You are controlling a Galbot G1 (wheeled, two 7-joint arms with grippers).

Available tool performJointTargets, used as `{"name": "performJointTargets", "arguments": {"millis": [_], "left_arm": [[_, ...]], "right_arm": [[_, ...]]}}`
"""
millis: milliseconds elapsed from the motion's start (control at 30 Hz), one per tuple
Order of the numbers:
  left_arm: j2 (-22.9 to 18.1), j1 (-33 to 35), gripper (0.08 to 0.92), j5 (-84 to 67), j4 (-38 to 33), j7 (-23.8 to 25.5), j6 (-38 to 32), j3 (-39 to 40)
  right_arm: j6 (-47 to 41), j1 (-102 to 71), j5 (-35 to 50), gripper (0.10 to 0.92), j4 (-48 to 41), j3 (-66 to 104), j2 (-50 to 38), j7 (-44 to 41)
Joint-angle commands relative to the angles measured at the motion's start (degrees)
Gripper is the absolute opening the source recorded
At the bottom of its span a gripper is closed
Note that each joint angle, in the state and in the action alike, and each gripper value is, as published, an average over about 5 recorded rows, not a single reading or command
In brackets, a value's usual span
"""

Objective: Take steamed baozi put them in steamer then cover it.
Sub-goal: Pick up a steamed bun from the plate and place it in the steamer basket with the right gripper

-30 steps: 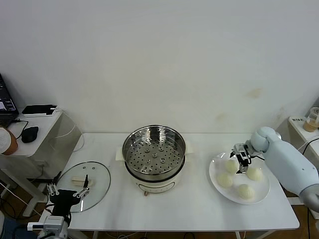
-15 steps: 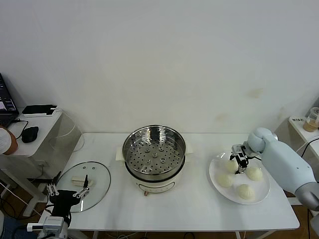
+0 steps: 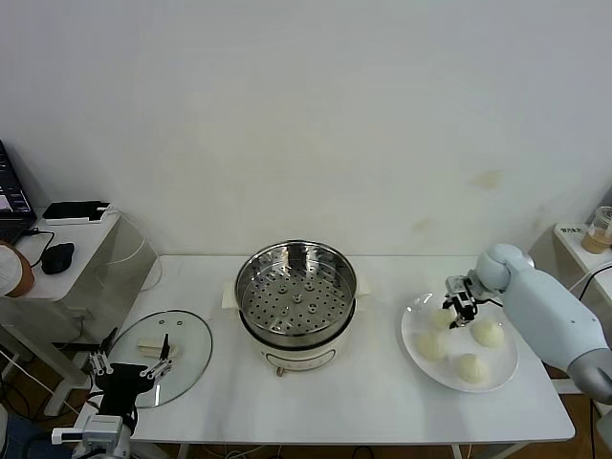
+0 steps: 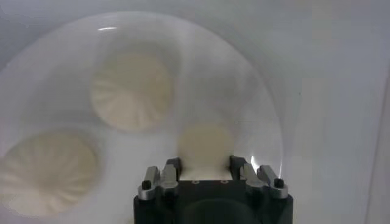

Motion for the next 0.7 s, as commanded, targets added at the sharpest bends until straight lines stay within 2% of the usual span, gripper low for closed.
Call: {"name": "performJointTargets", "arguments": {"millis": [33, 200, 367, 700], "left_arm": [[0.02, -0.01, 0.823, -0.03, 0.07, 0.00, 0.03, 0.04], [0.14, -0.34, 0.823, -0.20, 0.50, -0.12, 0.20, 0.60], [0.33, -0.54, 0.823, -0.48, 0.63, -0.17, 0.26, 1.00], [1.20, -0.68, 0.823, -1.63, 0.69, -0.23, 0.55, 0.41]], "right_arm": [[-0.27, 3.11, 5.99, 0.513, 8.93, -2.23, -6.15, -0.83], [-1.13, 11.30, 13.74, 0.518, 14.76, -6.92, -10.86, -1.53], [-2.18, 21.50, 20.59, 0.524, 18.05, -13.36, -11.59, -1.70], [-2.90, 36.35, 31.02, 0.526, 19.61, -27.29, 0.38, 2.05]]}}
